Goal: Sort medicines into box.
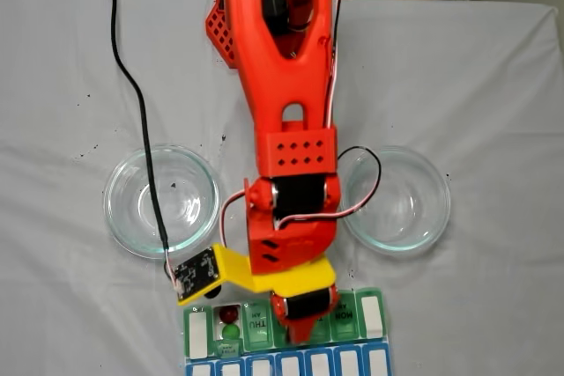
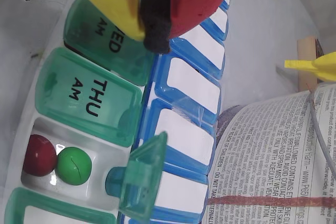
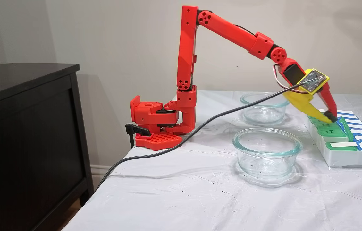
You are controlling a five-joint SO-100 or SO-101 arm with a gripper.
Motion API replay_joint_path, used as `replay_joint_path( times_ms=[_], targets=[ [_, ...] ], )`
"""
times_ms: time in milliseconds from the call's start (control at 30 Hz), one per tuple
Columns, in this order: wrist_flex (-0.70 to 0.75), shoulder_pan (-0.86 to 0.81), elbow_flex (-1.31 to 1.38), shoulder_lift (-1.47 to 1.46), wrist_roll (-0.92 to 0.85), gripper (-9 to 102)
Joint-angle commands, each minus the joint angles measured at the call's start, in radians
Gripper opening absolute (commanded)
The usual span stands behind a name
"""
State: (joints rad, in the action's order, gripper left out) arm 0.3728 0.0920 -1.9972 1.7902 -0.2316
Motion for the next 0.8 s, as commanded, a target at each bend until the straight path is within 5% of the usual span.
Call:
replay_joint_path(
  times_ms=[0, 233, 767],
  targets=[
    [0.095, 0.002, 0.072, -0.02, 0.008, 0],
    [0.301, 0.032, 0.11, -0.06, -0.014, 0],
    [0.259, 0.018, 0.101, -0.011, -0.025, 0]
  ],
)
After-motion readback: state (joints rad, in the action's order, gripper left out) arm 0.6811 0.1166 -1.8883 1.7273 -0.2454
